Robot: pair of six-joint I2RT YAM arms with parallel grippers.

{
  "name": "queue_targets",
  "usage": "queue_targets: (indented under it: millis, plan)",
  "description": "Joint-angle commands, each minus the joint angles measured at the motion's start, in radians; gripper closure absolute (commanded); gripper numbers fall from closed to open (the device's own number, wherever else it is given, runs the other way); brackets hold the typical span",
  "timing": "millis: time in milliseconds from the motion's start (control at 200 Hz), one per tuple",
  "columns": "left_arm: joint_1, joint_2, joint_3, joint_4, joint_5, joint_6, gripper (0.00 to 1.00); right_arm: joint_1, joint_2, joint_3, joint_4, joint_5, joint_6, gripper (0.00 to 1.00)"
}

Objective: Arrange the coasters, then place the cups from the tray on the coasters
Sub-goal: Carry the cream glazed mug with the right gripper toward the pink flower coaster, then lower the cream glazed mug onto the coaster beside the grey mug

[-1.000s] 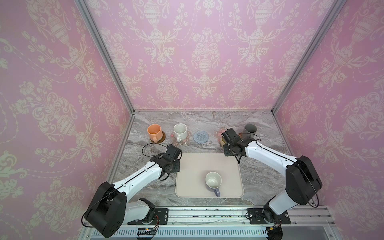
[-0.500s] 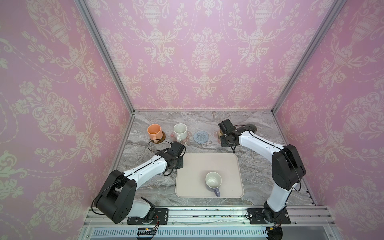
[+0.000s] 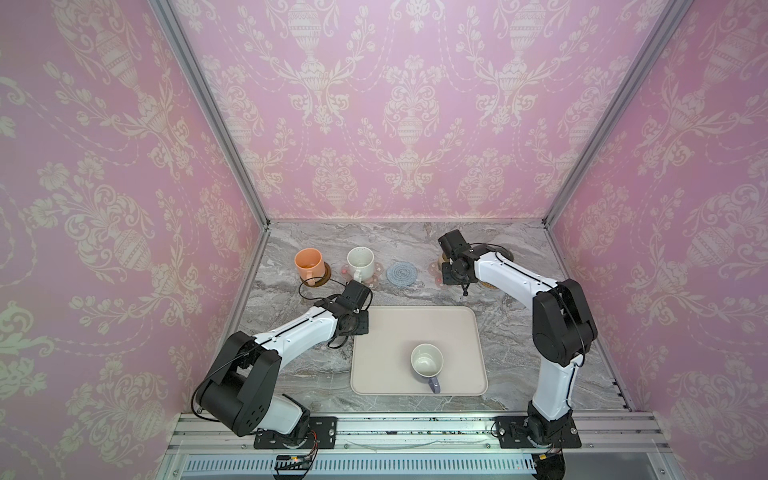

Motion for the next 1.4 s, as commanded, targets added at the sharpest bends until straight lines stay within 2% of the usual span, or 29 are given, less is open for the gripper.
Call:
queue_targets:
  millis: [0, 956, 1346, 1396]
  plan:
    - [0.013, 0.016, 0.021, 0.000, 0.020, 0.024, 0.70, -0.002, 0.004, 0.057, 0.031, 0.012, -0.009, 1.00]
    - [0.014, 0.064, 0.039, 0.014, 0.052, 0.012, 0.70, -0.034, 0.045, 0.053, 0.049, -0.016, -0.040, 1.00]
    - [0.015, 0.060, 0.042, 0.011, 0.055, 0.013, 0.70, -0.036, 0.033, 0.012, 0.046, -0.027, 0.002, 1.00]
    - [0.015, 0.059, 0.040, 0.012, 0.055, 0.014, 0.70, -0.035, 0.027, -0.002, 0.046, -0.036, 0.010, 0.97]
